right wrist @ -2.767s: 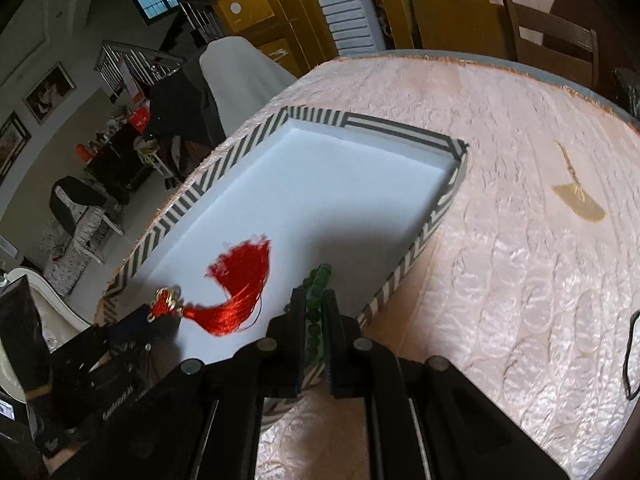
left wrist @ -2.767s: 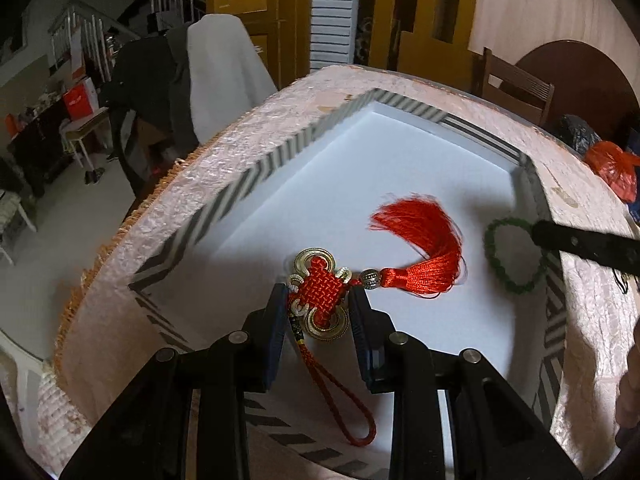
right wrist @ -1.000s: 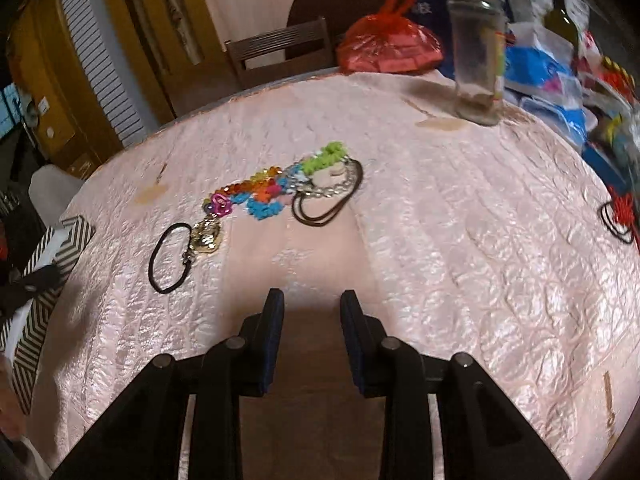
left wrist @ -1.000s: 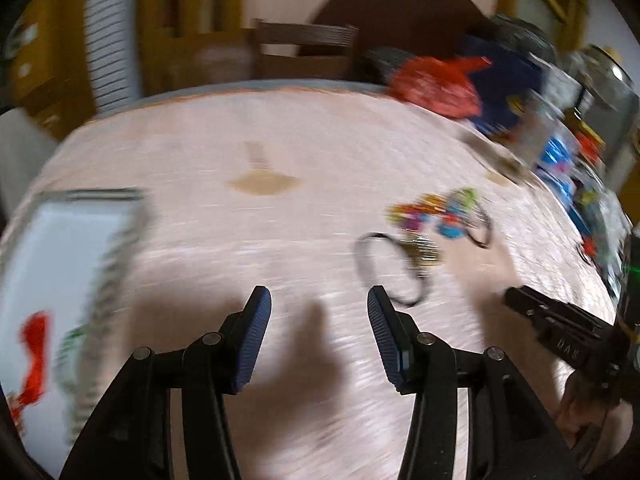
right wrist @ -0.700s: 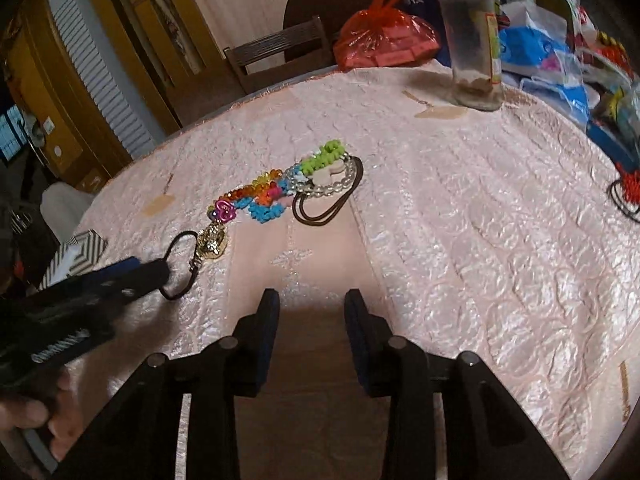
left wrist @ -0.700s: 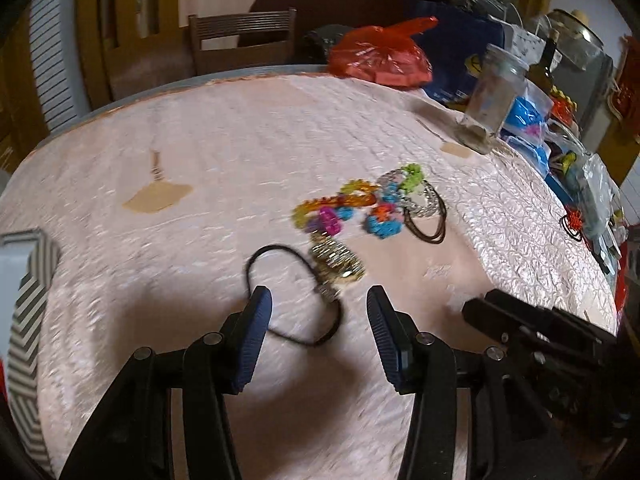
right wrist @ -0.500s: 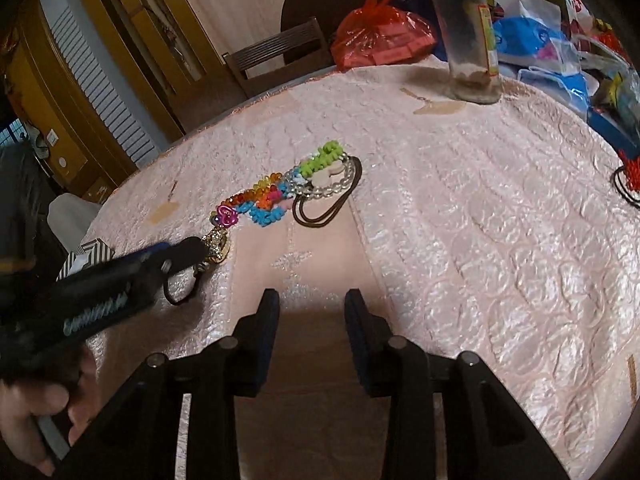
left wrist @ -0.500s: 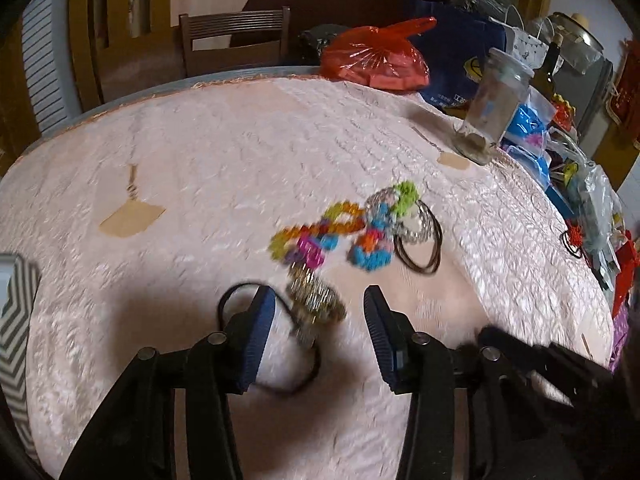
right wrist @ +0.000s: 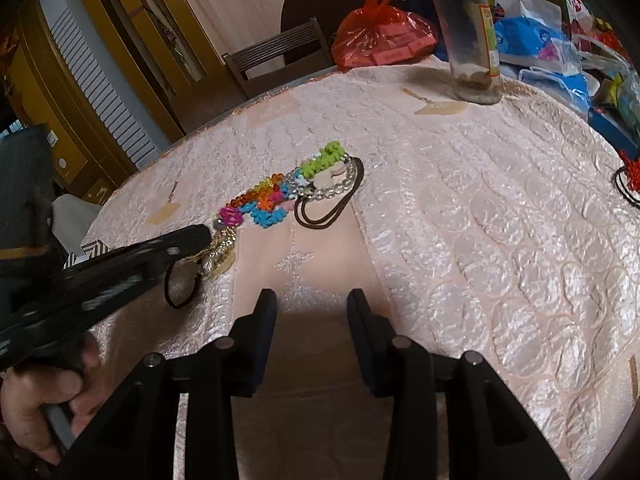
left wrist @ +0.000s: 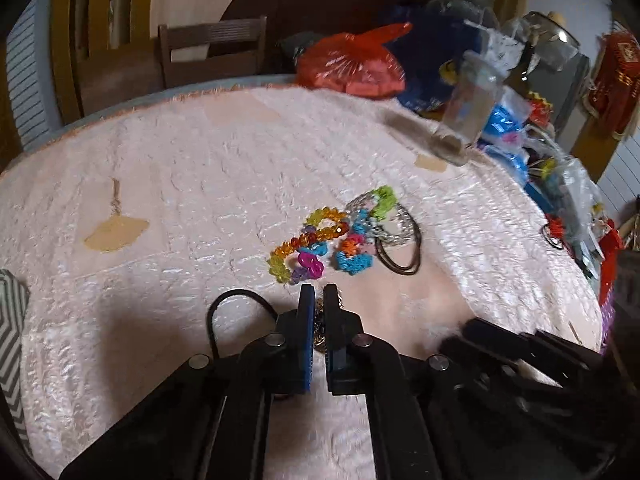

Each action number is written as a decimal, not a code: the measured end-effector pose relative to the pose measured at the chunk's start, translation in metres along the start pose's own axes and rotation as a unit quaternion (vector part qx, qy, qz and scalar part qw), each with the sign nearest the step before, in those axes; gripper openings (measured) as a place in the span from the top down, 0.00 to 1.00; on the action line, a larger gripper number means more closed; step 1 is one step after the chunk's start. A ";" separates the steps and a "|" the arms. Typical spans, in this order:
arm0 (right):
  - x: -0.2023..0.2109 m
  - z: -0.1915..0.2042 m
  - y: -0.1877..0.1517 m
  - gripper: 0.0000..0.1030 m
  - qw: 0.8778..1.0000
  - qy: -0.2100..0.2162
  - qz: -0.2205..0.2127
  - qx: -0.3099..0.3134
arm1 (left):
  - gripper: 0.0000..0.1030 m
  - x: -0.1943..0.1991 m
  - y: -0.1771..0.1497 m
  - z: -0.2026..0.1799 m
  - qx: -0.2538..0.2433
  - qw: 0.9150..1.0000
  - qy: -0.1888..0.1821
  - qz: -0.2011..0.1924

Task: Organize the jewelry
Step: 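Grasp the gold pendant with the left tool and lift it from the pile, then lift the green heart gold pendant with the left tool while the right tool grasps a black hair tie, then carry the green heart pendant and black hair tie over the white tray with both tools, then open both tools to drop the pendant and hair tie into the tray, then grasp the clear bead bracelet with the right tool while the left tool grasps the colorful bead strand, then lift the colorful bead strand with the left tool while the right tool lifts the clear bracelet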

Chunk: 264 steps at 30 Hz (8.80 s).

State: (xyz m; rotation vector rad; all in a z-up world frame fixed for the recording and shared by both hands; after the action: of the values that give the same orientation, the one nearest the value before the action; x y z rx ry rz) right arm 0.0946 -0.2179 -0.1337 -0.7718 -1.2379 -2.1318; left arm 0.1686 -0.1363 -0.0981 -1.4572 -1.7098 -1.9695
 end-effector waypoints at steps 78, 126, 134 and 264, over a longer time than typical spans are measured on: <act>-0.003 0.019 0.011 0.89 0.996 -0.024 0.006 0.088 | 0.54 0.066 -0.062 0.011 0.040 0.999 0.028 -0.013; 0.050 0.231 -0.016 0.90 0.974 0.052 -0.024 0.220 | 0.54 0.202 -0.082 0.166 0.155 0.966 0.194 -0.075; 0.040 0.300 -0.026 0.90 0.962 0.090 -0.021 0.257 | 0.54 0.225 -0.111 0.220 0.195 0.947 0.244 -0.069; 0.059 -0.024 0.035 0.92 0.995 0.088 -0.005 -0.035 | 0.68 0.066 0.003 -0.003 0.026 0.999 0.022 -0.036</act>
State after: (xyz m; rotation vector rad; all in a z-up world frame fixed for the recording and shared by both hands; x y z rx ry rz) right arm 0.0741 -0.2638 -0.0817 -0.5932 -1.0816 -2.2094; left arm 0.1350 -0.1095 -0.0479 -1.3429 -1.8040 -1.9622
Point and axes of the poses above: each gripper's, at about its wrist camera, not at the fingertips, and x roughly against the way its jaws point, z to its left, y to its top, the point moved 9 cm from there along -x, roughly the way its jaws point, and after that the axes turned 3 degrees about -x, right-handed, at the moved point
